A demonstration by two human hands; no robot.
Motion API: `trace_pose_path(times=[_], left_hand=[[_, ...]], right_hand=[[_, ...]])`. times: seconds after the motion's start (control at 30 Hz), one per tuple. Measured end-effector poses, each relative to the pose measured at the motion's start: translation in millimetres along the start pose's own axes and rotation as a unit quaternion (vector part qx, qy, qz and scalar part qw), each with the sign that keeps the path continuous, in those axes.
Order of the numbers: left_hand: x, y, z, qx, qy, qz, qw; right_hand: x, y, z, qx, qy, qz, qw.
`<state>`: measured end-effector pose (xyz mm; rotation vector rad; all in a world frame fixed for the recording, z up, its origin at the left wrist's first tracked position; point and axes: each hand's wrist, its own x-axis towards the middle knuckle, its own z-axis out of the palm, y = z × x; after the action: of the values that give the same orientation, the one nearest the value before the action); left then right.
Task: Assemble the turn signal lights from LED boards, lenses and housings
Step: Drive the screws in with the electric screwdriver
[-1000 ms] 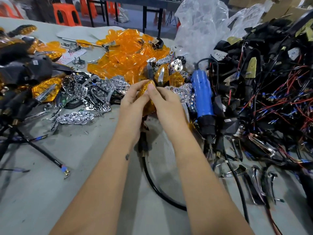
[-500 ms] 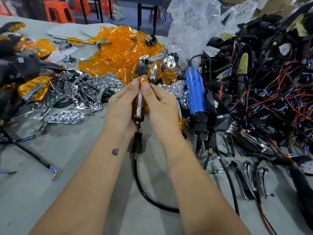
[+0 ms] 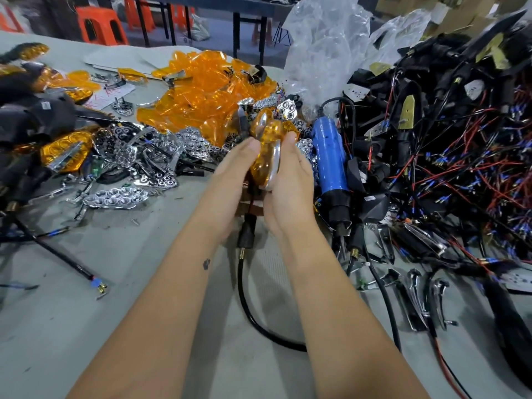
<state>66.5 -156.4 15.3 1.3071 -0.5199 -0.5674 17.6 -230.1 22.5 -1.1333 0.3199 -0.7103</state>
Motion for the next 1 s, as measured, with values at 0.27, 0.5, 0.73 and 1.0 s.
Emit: trace_pose_path(times=[0.27, 0.5, 0.73, 1.0], left_hand=[[-6, 0, 7, 0.109, -0.013, 0.016, 0.994], [-20, 7, 3, 0.138, -0.01, 0.043, 0.989], [-26, 56, -77, 0.303, 0.109, 0.049, 0.946], [-41, 129, -196, 0.524, 0.306, 0.081, 0.791]], right_hand=[[3, -10, -9, -0.168, 0.003, -0.037, 0.985], [12, -26, 7, -0.051, 0.139, -0.038, 0.988], [18, -14, 61, -0.147, -0.061, 0.1, 0.982], [-3, 16, 76, -0.209, -0.13, 0.105, 0.963]])
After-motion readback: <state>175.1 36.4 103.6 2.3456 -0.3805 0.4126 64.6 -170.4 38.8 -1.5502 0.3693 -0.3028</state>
